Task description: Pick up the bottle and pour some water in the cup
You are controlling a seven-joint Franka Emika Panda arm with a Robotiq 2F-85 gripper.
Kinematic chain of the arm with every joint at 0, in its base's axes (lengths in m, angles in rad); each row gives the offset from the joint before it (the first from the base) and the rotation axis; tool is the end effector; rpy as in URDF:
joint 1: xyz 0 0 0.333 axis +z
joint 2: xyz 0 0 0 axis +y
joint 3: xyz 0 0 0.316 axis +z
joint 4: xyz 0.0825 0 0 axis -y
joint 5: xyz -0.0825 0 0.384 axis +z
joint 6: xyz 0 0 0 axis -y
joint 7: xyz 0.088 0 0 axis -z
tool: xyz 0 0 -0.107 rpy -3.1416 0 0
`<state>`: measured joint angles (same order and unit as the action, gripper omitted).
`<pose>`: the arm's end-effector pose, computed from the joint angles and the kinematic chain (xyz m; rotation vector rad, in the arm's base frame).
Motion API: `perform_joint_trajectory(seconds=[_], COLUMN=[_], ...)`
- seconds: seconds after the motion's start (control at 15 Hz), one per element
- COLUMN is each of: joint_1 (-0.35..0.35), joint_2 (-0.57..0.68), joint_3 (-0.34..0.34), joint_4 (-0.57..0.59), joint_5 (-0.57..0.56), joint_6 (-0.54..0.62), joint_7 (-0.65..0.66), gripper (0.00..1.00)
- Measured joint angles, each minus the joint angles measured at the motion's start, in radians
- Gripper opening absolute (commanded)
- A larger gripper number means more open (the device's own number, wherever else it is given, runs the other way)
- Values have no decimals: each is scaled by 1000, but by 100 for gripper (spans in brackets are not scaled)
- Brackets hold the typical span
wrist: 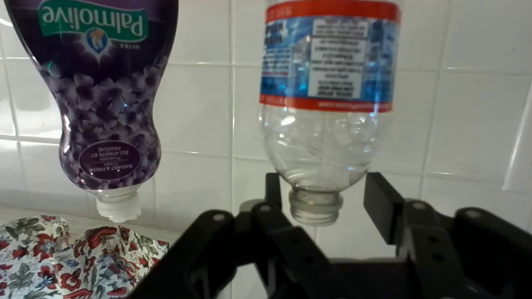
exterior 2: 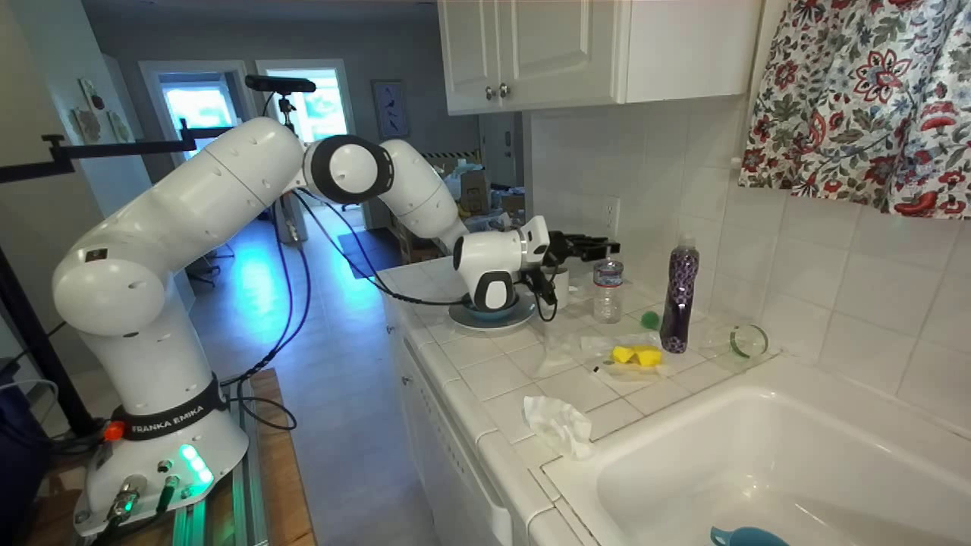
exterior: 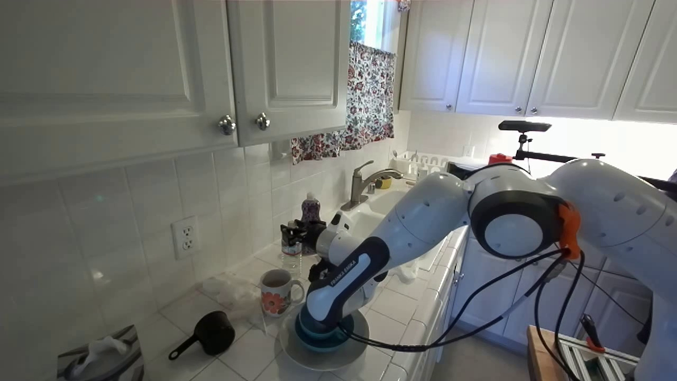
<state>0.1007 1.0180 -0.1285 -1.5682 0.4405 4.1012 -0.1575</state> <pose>0.6877 -0.0479 0.2305 2.0928 -0.3187 1.9707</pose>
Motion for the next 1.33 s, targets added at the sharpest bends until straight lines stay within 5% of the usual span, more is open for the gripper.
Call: perform_joint_trajectory(seconds=[0.33, 1.33], joint_1=[0, -11], joint_2=[0, -87], joint_3=[3, 37], joint_4=[0, -85], joint_5=[0, 0], joint_6=[18, 91], joint_7=[-4, -4], gripper=[6, 8])
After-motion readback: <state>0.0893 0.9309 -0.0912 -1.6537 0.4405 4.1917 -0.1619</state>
